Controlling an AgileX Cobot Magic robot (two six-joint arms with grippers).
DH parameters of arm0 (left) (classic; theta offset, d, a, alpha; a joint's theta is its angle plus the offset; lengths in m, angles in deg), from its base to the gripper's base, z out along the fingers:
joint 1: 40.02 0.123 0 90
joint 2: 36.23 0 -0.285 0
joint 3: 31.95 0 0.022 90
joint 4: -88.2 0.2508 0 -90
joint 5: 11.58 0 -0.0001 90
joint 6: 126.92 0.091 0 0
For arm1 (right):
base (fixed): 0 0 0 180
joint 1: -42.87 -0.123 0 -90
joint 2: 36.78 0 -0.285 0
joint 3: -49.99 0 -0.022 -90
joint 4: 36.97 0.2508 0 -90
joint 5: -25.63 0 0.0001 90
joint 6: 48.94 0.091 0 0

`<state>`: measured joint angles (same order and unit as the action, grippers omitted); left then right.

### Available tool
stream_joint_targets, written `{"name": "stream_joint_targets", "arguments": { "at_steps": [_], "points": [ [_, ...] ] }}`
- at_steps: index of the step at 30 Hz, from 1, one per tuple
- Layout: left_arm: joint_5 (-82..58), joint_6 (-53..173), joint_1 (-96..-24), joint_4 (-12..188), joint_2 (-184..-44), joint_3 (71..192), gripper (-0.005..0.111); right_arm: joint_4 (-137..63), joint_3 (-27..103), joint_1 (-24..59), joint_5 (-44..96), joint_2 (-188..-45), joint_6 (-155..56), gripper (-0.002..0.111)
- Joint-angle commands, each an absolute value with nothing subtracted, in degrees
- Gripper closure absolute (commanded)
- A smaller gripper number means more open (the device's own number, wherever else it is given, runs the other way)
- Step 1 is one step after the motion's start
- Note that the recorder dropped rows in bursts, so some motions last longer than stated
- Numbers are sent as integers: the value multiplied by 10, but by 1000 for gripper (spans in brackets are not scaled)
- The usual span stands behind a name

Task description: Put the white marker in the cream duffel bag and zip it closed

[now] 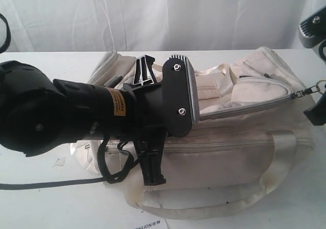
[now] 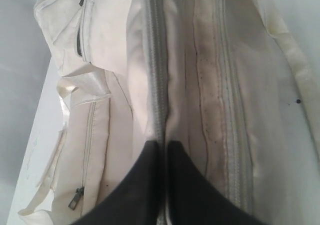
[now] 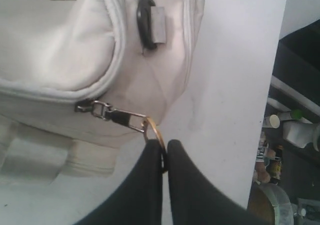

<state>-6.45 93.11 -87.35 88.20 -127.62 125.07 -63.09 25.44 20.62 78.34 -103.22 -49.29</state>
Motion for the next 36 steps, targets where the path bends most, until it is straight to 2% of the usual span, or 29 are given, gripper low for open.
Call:
{"name": "stream_joint_targets", "arguments": {
  "at_steps": [1,10,36],
  "points": [
    [-116,922,-871,882,-1260,1249,107,-671,254,242,748,-1065,-517,108],
    [-155,914,-871,882,-1260,1249,107,-671,254,259,646,-1126,-519,108],
    [-123,911,-871,882,-1264,1249,107,-624,254,259,637,-1141,-517,108]
  ]
}}
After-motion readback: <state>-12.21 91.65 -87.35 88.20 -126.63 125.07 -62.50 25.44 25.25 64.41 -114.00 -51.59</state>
